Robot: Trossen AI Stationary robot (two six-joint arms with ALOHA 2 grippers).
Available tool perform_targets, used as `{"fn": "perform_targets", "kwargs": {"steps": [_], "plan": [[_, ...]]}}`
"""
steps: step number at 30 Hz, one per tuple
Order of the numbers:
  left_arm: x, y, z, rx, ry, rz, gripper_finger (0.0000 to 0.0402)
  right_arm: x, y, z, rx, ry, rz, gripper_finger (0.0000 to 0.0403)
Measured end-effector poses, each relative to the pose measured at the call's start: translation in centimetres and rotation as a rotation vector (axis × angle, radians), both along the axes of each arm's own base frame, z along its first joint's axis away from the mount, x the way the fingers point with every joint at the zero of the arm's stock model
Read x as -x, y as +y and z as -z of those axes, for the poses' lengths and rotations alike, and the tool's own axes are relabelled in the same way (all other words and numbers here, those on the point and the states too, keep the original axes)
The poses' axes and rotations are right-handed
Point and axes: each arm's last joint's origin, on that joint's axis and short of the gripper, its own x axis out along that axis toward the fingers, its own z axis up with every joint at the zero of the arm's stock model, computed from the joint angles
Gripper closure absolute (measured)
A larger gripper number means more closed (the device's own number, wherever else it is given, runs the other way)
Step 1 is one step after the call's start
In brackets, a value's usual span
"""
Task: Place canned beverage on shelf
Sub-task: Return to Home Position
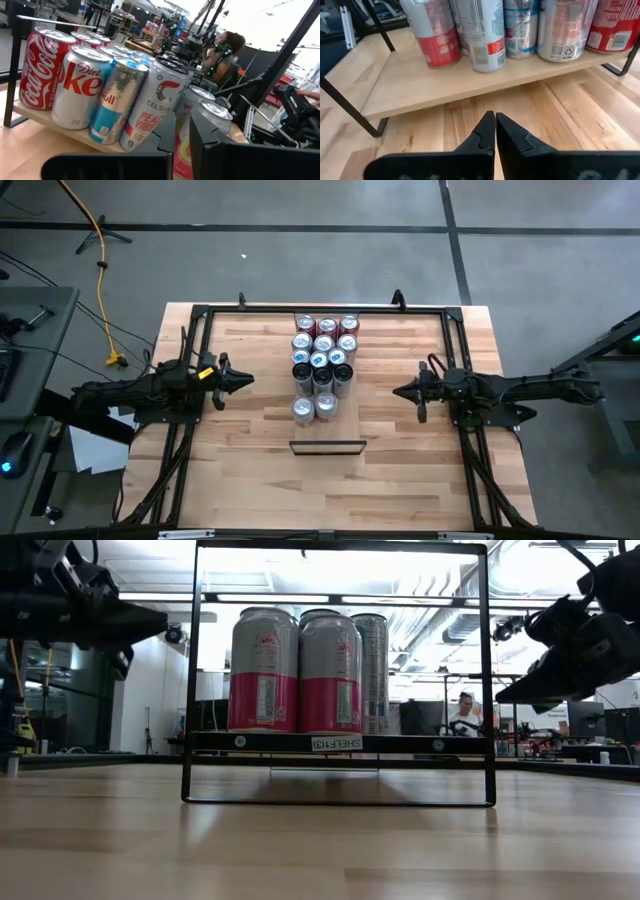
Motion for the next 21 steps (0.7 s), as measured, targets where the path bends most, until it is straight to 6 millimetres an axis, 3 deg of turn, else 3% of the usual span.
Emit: {"fn": "perform_targets", "kwargs": {"steps": [15,21], "plan": [[0.0,0.0,0.0,0.0,0.001,0.0,0.0398,1.8,0.1,-3.2,0.009,-0.366,-0.002,0.0402],[0.0,0.0,0.0,0.001,0.002,0.0,0.0398,1.8,0.1,-3.3,0.009,-0.379,-0.004,0.0402]]}}
